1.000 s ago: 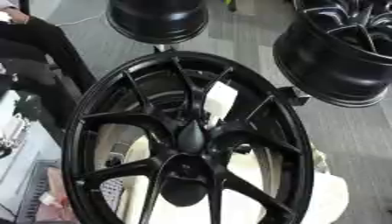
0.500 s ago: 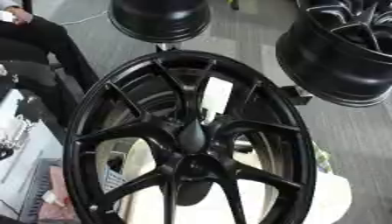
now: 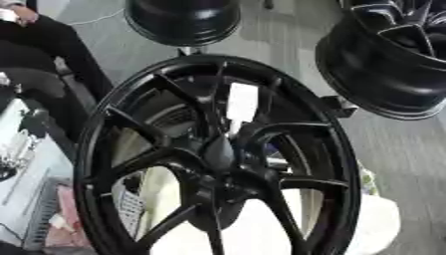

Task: Pull the pin out of the wheel hub.

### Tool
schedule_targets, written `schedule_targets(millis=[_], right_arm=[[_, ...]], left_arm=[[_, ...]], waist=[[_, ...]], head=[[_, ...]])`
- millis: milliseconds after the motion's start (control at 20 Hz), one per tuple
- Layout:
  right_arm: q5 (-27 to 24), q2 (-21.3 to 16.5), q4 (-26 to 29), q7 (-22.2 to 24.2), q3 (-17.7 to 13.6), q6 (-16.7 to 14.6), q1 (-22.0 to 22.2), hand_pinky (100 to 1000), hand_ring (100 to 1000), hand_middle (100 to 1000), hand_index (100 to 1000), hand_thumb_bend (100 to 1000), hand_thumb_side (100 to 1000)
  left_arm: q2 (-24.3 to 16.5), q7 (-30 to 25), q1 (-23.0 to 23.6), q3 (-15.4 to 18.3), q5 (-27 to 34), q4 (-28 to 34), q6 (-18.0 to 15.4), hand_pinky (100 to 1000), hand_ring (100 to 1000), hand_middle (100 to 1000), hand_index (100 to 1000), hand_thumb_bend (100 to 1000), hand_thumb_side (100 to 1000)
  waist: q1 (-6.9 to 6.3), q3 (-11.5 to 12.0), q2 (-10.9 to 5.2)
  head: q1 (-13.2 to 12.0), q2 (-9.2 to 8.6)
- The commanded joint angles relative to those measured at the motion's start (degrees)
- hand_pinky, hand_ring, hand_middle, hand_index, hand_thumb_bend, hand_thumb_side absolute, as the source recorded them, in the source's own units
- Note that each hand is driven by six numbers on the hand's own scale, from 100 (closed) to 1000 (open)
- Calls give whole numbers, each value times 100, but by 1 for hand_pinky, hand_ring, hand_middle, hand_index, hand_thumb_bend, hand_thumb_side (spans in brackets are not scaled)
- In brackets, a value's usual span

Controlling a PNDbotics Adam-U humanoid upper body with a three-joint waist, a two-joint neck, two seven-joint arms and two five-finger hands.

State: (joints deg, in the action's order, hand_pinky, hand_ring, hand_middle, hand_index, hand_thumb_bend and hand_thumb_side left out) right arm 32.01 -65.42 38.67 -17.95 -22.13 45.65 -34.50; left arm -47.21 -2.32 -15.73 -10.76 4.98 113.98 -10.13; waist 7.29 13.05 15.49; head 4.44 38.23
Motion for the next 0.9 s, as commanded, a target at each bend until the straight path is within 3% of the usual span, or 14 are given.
schedule_targets(millis=[50,250,400,700,900], right_arm=[[-340,-399,38,-975,114,632,-65,852,843,853,913,239,312],[-732,-351,340,-1366,219,632,-48,850,832,845,911,232,293],[-1007,-342,752,-1642,342,600,22,844,811,822,897,271,199],[-1571,-357,1664,-2011,624,105,384,826,746,756,846,131,171],[-1952,-274,2282,-2135,726,-271,588,823,731,737,830,114,138]], left_arm=[[-69,6,-56,37,16,62,11,927,801,643,820,100,445],[-62,5,-53,34,19,62,7,928,801,643,820,100,444],[-56,5,-54,36,16,62,3,928,801,643,819,100,444],[-48,-6,-84,27,18,62,-19,928,801,643,819,100,445],[-61,-1,-128,31,24,62,-82,927,803,644,818,100,447]], waist=[[-31,-3,-118],[-41,-3,-123],[-45,2,-121],[-52,5,-115],[-70,15,-103]], head=[[16,7],[9,13],[-9,14],[-126,11],[-174,7]])
